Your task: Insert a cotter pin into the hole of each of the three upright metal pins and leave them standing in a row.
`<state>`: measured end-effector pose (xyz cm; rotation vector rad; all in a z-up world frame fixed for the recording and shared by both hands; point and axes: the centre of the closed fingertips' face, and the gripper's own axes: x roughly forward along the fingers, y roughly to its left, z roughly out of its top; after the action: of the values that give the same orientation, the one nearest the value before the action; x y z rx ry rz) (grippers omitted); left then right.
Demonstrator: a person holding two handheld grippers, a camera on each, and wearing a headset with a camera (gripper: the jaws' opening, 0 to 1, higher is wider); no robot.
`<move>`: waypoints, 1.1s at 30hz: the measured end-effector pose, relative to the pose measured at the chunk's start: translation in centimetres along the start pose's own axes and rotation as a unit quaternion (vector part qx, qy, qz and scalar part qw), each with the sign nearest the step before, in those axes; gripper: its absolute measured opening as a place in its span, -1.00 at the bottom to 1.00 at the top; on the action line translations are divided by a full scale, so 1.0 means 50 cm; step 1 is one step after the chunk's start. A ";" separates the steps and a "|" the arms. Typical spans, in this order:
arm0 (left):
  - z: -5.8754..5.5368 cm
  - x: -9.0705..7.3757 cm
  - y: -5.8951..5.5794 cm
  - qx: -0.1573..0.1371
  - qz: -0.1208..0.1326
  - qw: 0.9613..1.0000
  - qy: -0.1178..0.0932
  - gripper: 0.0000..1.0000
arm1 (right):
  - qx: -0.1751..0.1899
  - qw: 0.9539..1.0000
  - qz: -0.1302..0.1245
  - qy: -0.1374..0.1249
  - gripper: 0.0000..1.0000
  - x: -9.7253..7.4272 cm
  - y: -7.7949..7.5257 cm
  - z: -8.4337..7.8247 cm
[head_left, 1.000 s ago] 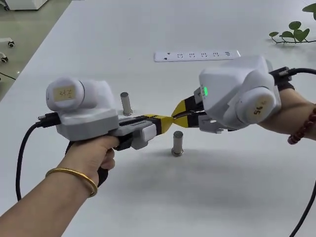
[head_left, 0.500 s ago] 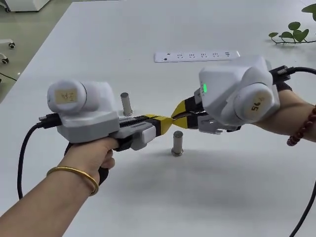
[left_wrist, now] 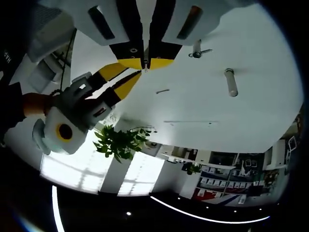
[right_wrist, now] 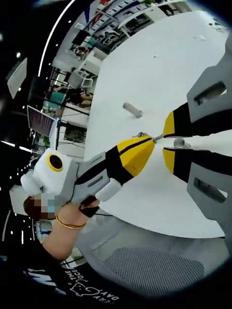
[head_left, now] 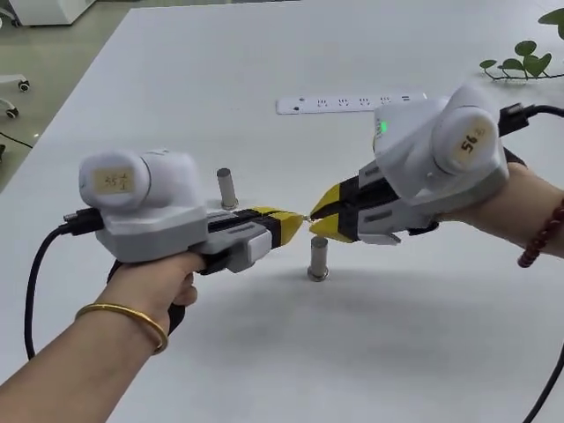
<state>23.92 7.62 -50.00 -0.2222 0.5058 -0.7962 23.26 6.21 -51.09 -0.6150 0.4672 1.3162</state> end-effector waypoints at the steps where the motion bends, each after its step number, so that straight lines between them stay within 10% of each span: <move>1: 0.001 -0.004 0.002 0.002 0.001 1.000 -0.003 -1.00 | 0.014 1.000 0.000 -0.004 -0.91 -0.002 -0.002 0.000; 17: 0.018 -0.036 -0.002 0.060 -0.026 0.997 -0.037 -1.00 | 0.171 0.981 0.057 -0.072 -0.85 -0.029 0.026 0.018; 33: -0.022 -0.054 -0.059 0.135 -0.088 0.987 -0.014 -1.00 | 0.160 0.980 0.101 -0.070 -0.86 -0.026 0.072 0.015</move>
<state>19.91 7.56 -48.90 -0.0270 0.3498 -1.0235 19.44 6.20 -50.24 -0.2098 0.6227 1.4267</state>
